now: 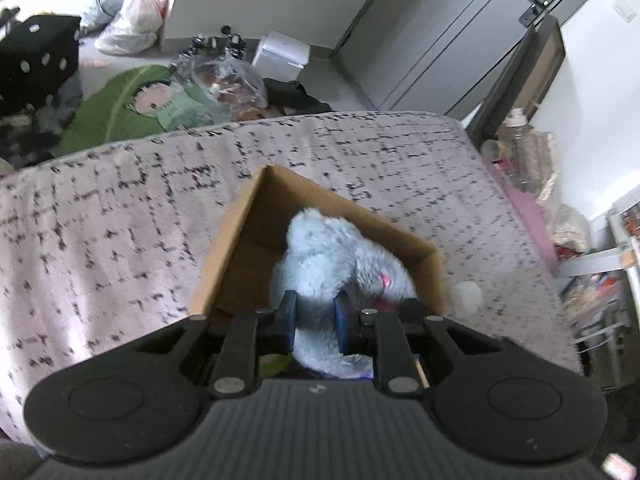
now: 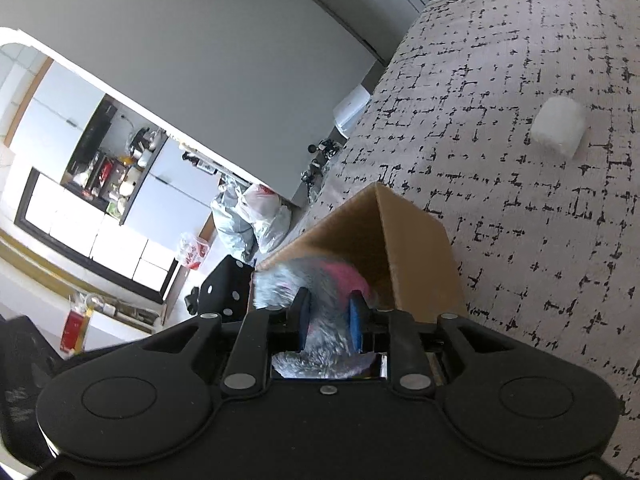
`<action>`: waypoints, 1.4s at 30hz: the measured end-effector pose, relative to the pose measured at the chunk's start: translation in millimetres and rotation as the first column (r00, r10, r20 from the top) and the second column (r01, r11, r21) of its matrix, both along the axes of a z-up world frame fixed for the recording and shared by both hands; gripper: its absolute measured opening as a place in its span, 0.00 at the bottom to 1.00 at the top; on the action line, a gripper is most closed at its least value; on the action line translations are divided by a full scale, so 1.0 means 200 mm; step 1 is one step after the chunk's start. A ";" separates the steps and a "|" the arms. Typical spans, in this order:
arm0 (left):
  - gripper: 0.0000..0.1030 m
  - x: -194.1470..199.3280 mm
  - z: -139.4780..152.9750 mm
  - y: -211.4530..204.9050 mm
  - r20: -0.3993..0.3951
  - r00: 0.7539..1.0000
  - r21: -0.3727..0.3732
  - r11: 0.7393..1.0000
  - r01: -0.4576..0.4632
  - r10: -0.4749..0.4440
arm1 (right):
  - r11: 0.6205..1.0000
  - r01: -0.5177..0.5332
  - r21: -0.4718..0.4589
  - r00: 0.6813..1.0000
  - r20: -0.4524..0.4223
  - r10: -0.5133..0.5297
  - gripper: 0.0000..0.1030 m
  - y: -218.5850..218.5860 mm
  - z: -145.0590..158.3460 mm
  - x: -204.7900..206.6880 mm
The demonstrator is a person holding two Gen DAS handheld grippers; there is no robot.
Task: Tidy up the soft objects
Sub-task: 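Open the left tool to drop the light-blue plush into the box, then move the left tool toward the white cotton ball while the right approaches the denim bunny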
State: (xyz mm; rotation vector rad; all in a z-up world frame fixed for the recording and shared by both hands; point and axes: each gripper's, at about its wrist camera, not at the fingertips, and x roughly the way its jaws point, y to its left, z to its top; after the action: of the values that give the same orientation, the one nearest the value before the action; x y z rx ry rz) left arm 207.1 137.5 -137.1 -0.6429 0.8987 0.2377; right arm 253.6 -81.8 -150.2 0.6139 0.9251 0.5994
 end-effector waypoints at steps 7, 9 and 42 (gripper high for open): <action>0.23 0.00 0.01 0.01 -0.016 1.000 0.007 1.000 -0.015 0.015 | 1.000 0.018 0.015 1.000 0.004 -0.018 0.31 -0.05 0.04 -0.02; 0.28 -0.01 0.03 0.01 -0.018 1.000 0.017 1.000 -0.014 0.014 | 0.999 0.023 0.024 1.000 0.004 -0.023 0.31 -0.07 0.05 -0.03; 0.79 -0.15 0.40 -0.42 -0.026 0.991 0.182 0.975 0.131 -0.128 | 0.973 0.154 -0.174 0.969 0.221 -0.114 0.89 -0.52 0.45 -0.23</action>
State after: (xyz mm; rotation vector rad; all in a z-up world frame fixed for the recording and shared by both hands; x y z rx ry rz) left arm 177.9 53.9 -57.0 -0.4104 0.9168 0.2051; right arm 207.6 -184.8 -60.8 0.4281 0.7251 0.4382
